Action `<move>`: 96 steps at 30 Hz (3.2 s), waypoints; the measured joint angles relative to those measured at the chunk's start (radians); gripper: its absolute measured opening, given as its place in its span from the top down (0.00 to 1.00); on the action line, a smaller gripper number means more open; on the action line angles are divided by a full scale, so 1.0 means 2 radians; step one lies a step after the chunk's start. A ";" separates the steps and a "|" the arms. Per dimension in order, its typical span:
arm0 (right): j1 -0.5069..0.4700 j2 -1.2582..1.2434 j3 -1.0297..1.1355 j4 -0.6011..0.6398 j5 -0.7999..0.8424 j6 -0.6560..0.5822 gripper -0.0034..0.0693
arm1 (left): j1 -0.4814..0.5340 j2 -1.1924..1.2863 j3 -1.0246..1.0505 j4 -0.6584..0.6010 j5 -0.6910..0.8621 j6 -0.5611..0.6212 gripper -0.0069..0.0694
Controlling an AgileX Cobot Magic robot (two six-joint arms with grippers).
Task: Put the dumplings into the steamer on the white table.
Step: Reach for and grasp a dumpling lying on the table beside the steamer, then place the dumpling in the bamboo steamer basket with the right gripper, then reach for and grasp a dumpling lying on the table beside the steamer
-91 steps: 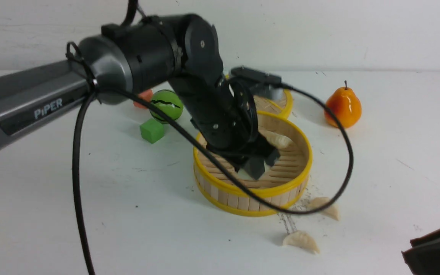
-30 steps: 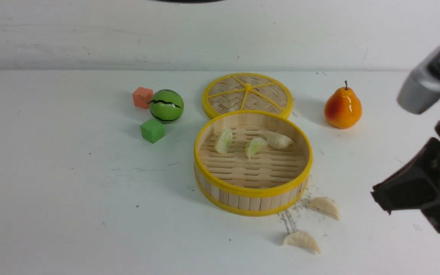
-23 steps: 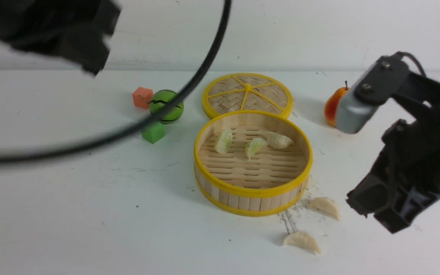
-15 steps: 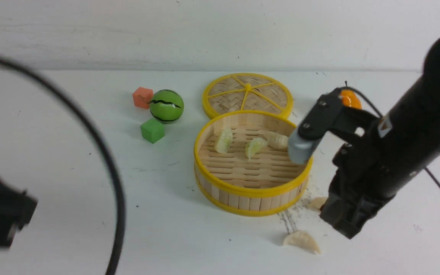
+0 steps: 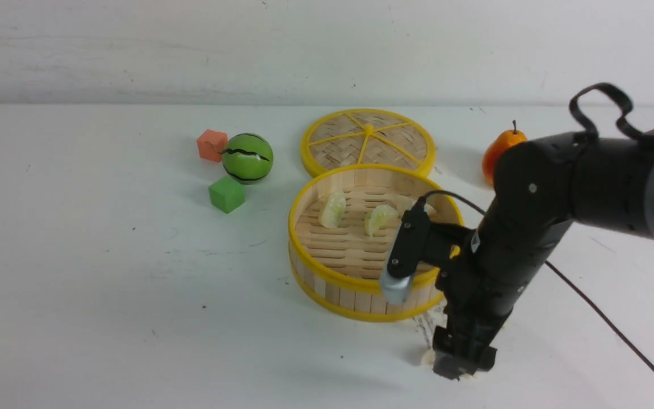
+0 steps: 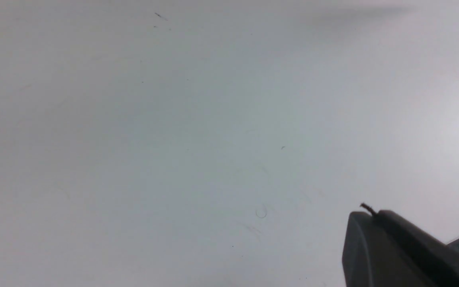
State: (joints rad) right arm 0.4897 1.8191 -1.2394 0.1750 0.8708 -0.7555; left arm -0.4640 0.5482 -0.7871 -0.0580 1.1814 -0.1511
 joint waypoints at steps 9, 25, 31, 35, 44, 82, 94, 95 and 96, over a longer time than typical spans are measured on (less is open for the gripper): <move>0.000 0.052 -0.002 -0.017 -0.049 0.056 0.51 | 0.000 0.000 0.000 0.001 0.004 -0.002 0.93; 0.000 0.008 -0.187 0.018 0.136 0.229 0.70 | 0.000 0.000 0.000 0.002 0.001 -0.002 0.93; 0.000 0.057 -0.267 0.015 0.111 0.315 0.70 | 0.000 0.000 0.000 0.002 -0.004 -0.002 0.93; 0.009 0.108 -0.304 0.007 0.095 0.330 0.70 | 0.000 0.000 0.000 0.002 -0.005 -0.002 0.92; 0.022 0.206 -0.370 -0.019 0.086 0.357 0.70 | 0.000 0.000 0.000 0.002 0.003 -0.002 0.91; -0.093 -0.022 -0.097 -0.036 0.132 0.179 0.31 | 0.000 0.000 0.000 -0.013 0.031 -0.002 0.89; -0.111 0.041 -0.069 -0.007 0.027 0.047 0.31 | 0.000 0.000 0.000 -0.017 0.031 -0.002 0.88; -0.110 0.046 -0.069 -0.003 0.016 0.040 0.32 | 0.000 0.000 0.000 -0.018 0.031 -0.002 0.88; -0.108 0.049 -0.069 -0.001 0.008 0.037 0.32 | 0.000 0.000 0.000 -0.018 0.031 -0.002 0.88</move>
State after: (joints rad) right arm 0.2729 1.9179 -1.3782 0.1724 0.8859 -0.6806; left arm -0.4640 0.5482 -0.7871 -0.0932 1.2435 -0.1556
